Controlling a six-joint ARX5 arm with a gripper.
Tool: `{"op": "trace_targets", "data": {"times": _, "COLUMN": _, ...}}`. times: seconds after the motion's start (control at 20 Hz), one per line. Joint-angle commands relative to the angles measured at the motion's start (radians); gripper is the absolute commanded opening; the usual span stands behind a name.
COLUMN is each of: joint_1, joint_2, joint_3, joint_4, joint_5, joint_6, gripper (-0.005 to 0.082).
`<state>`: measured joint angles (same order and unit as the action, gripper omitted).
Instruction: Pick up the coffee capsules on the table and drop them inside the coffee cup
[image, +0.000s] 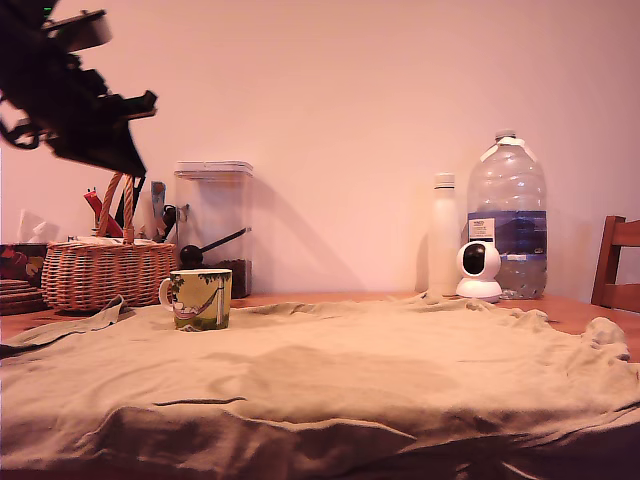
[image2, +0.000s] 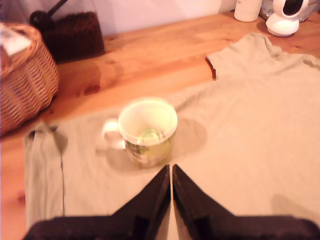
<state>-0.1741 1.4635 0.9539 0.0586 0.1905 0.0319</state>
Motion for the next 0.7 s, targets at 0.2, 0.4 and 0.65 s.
{"op": "trace_targets", "data": {"times": 0.2, "joint_1": 0.004, "joint_2": -0.211, "joint_3": -0.263, "joint_4": 0.094, "joint_5": -0.018, "joint_6": -0.037, "gripper": -0.0020}}
{"op": "trace_targets", "data": {"times": 0.4, "joint_1": 0.010, "joint_2": -0.360, "joint_3": -0.410, "joint_4": 0.105, "joint_5": -0.024, "joint_6": -0.064, "gripper": -0.0020}}
{"op": "trace_targets", "data": {"times": 0.65, "joint_1": 0.049, "joint_2": -0.556, "joint_3": -0.565, "joint_4": 0.098, "joint_5": -0.024, "joint_6": -0.089, "gripper": -0.0020}}
